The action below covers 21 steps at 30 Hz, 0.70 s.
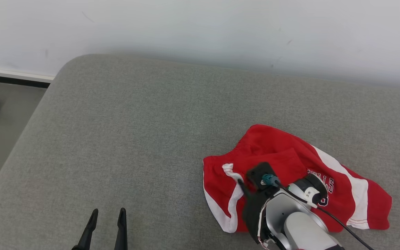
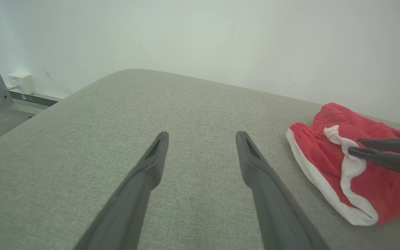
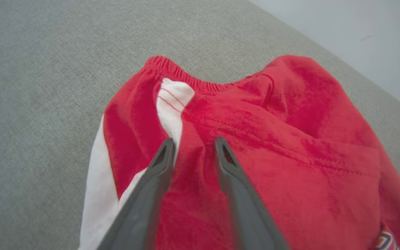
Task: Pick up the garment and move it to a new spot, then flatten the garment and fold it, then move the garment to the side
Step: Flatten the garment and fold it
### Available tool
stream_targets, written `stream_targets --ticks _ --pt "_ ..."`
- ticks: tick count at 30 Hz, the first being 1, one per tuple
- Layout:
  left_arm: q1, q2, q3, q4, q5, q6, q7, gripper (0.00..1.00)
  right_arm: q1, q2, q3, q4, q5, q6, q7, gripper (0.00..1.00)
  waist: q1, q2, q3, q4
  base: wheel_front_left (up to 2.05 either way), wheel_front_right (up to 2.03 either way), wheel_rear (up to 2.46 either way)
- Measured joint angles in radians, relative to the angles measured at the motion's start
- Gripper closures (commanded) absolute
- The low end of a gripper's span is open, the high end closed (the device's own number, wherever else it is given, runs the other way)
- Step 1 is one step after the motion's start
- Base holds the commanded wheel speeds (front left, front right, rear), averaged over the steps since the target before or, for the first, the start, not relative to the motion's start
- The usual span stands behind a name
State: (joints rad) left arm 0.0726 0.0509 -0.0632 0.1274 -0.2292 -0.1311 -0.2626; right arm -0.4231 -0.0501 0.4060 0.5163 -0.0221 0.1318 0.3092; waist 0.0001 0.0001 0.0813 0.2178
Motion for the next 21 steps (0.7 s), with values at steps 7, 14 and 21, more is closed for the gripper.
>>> stream_targets --ticks 7,14,21 --pt "0.001 0.000 0.011 -0.002 0.000 0.000 0.000 0.00 0.049 0.000 -0.082 -0.032 -0.002 0.000 -0.079 1.00 0.0000 0.0000 -0.005 -0.021 0.00 0.00 0.00" --pt "0.004 0.000 0.025 -0.009 -0.001 0.000 0.000 0.00 0.169 0.000 -0.284 -0.182 0.038 0.000 -0.170 1.00 0.0000 0.0000 -0.001 -0.056 0.00 0.00 0.00" --pt "0.003 0.000 0.031 -0.010 0.002 0.000 0.000 0.00 0.305 0.000 -0.517 -0.294 0.075 0.000 -0.196 1.00 -0.0002 0.0000 0.001 -0.103 0.00 0.00 0.00"
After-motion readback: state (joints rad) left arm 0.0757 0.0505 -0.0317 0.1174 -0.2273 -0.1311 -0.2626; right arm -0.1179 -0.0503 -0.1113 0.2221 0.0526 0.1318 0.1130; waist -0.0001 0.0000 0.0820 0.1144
